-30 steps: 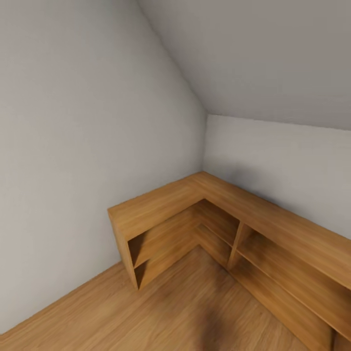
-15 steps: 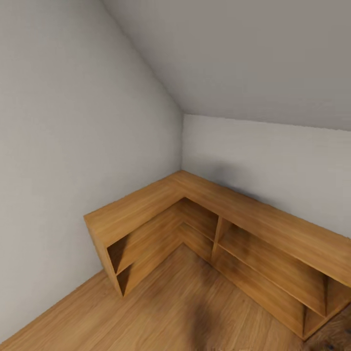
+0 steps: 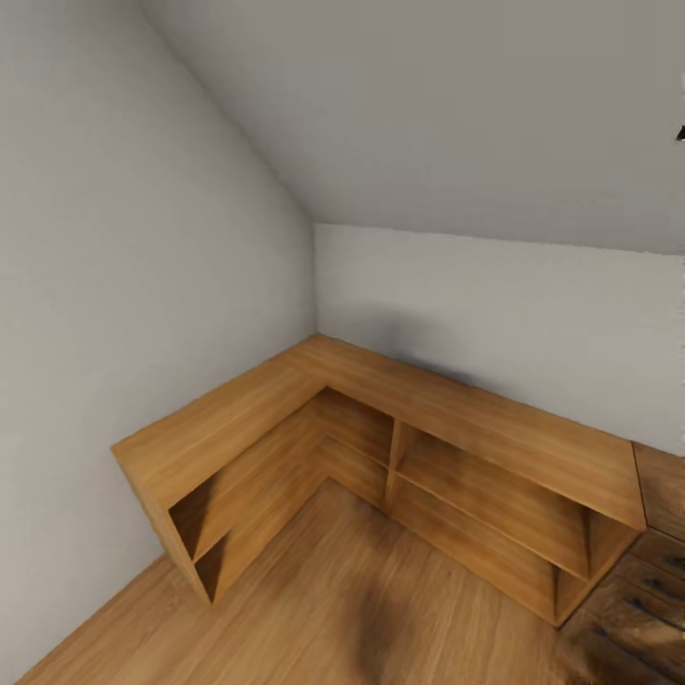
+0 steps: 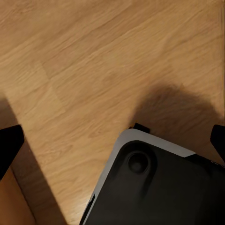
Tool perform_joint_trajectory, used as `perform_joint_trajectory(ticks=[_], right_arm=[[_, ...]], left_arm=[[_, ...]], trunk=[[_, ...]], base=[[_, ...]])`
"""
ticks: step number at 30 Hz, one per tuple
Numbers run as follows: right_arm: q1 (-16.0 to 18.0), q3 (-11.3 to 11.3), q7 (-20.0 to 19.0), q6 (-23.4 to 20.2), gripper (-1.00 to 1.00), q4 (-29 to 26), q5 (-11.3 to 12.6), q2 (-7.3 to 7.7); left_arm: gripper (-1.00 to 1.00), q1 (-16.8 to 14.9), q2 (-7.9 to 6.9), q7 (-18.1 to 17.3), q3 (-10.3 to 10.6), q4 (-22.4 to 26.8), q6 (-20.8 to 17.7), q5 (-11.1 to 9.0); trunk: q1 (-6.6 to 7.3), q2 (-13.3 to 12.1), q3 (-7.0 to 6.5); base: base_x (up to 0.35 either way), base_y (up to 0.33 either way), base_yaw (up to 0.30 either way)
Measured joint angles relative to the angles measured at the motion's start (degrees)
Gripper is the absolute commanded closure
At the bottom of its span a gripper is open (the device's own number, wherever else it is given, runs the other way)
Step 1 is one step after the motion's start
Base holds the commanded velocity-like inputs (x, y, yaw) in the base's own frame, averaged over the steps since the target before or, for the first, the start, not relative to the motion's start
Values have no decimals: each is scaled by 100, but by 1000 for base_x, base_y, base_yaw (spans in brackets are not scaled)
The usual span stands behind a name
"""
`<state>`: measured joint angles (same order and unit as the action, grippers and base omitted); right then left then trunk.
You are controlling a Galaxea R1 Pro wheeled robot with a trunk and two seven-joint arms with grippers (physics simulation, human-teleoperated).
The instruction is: In the bedroom, organize the workspace by keeping the computer under the desk, ensuring the monitor is on the desk, placing the keyboard on the desk next to the monitor, placing the mouse on the desk next to the keyboard, moving the folder from the swivel chair onto the desk next to the mouse, stacking the notebook on top of the folder with the pen on top of the notebook, and positioning the swivel chair next to the desk.
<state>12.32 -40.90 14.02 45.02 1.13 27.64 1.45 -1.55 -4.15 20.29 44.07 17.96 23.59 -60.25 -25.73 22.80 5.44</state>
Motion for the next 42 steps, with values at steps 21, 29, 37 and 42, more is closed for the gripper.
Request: perform_joint_trajectory(ticks=[21, 29, 37, 42], right_arm=[[0, 0, 0, -7, -100, 1, 0, -1], [0, 0, -1, -7, -100, 1, 1, -1], [0, 0, -1, -9, -100, -1, 0, 2], [0, 0, -1, -8, -100, 1, 0, 4]], left_arm=[[-100, 0, 0, 0, 0, 0, -2, -9], [-100, 0, 0, -1, 0, 0, -1, -6], [-100, 0, 0, -1, 1, 0, 0, -1], [-100, 0, 0, -3, 3, 0, 0, 0]], trunk=[[-2, -1, 0], [-2, -1, 0], [-1, 0, 0], [0, 0, 0]], base=[[48, 56, -291], [9, 21, -292], [115, 196, -291], [160, 262, -291]])
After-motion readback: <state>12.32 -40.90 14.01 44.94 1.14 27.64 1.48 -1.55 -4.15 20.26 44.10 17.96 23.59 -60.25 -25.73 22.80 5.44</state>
